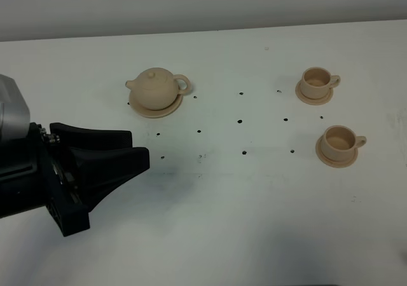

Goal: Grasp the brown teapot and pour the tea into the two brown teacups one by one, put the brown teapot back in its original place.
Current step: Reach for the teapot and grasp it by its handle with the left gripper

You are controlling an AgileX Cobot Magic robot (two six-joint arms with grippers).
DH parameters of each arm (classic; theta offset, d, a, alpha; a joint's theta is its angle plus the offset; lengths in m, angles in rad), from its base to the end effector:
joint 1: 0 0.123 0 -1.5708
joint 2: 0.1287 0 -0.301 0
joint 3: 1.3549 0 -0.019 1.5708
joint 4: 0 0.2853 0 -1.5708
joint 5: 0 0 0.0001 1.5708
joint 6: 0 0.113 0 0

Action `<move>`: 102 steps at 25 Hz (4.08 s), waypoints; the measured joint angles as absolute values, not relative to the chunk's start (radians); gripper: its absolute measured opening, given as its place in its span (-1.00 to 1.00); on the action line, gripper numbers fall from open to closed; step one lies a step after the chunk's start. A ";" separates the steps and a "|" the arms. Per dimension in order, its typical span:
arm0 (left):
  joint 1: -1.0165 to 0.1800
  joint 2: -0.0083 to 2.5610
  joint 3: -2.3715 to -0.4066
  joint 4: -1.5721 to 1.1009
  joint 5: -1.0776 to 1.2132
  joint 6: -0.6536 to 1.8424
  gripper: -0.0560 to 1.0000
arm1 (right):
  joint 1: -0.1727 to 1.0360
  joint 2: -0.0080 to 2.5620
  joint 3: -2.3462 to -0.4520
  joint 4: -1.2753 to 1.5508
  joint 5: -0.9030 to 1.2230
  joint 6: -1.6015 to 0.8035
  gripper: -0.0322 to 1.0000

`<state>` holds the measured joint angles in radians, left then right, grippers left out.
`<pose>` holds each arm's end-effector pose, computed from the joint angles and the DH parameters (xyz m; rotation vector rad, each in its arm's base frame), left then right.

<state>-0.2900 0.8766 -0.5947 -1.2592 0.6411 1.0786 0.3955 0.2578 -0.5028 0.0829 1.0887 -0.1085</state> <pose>0.1800 -0.1209 0.3027 0.5751 1.9275 -0.8578 0.0584 0.0334 0.2702 -0.5749 2.2647 0.2482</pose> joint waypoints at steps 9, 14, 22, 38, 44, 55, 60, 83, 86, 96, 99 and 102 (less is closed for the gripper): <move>-0.290 0.882 -0.595 -1.260 0.609 1.079 -0.08 | 0.191 0.155 -0.502 0.100 1.089 -0.108 -0.12; -0.290 0.897 -0.595 -1.261 0.563 1.079 -0.08 | 0.063 0.107 -0.496 0.100 1.089 -0.108 -0.12; -0.290 1.075 -0.605 -1.264 0.478 1.079 -0.08 | -0.065 -0.002 -0.496 0.100 1.090 -0.108 -0.12; -0.290 1.582 -1.027 -1.256 0.694 1.087 -0.08 | -0.067 -0.006 -0.496 0.096 1.090 -0.108 -0.12; -0.292 1.680 -1.212 -1.066 0.886 0.913 -0.08 | -0.067 -0.006 -0.496 0.096 1.090 -0.108 -0.12; -0.463 1.786 -1.546 -0.532 0.943 0.573 -0.08 | -0.067 -0.006 -0.495 0.100 1.090 -0.108 -0.12; -0.518 1.839 -1.625 -0.312 0.953 0.446 -0.08 | -0.067 -0.006 -0.495 0.100 1.090 -0.108 -0.12; -0.522 2.255 -2.089 0.000 1.085 0.135 -0.08 | -0.067 -0.006 -0.495 0.100 1.090 -0.108 -0.12; -0.521 2.346 -2.213 0.041 1.146 0.127 -0.08 | -0.067 -0.006 -0.495 0.100 1.090 -0.108 -0.12; -0.479 2.529 -2.418 0.055 1.161 0.121 0.00 | -0.067 -0.006 -0.495 0.100 1.090 -0.108 -0.12; -0.469 2.538 -2.419 0.057 1.153 0.117 0.01 | -0.067 -0.006 -0.495 0.100 1.090 -0.108 -0.12; -0.458 2.538 -2.420 0.059 1.124 0.116 0.01 | -0.067 -0.006 -0.495 0.100 1.090 -0.108 -0.12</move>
<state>-0.4580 2.5376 -2.4203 0.0590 1.1238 0.1161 -0.0666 -0.0065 -0.4950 0.1005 1.0898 -0.1085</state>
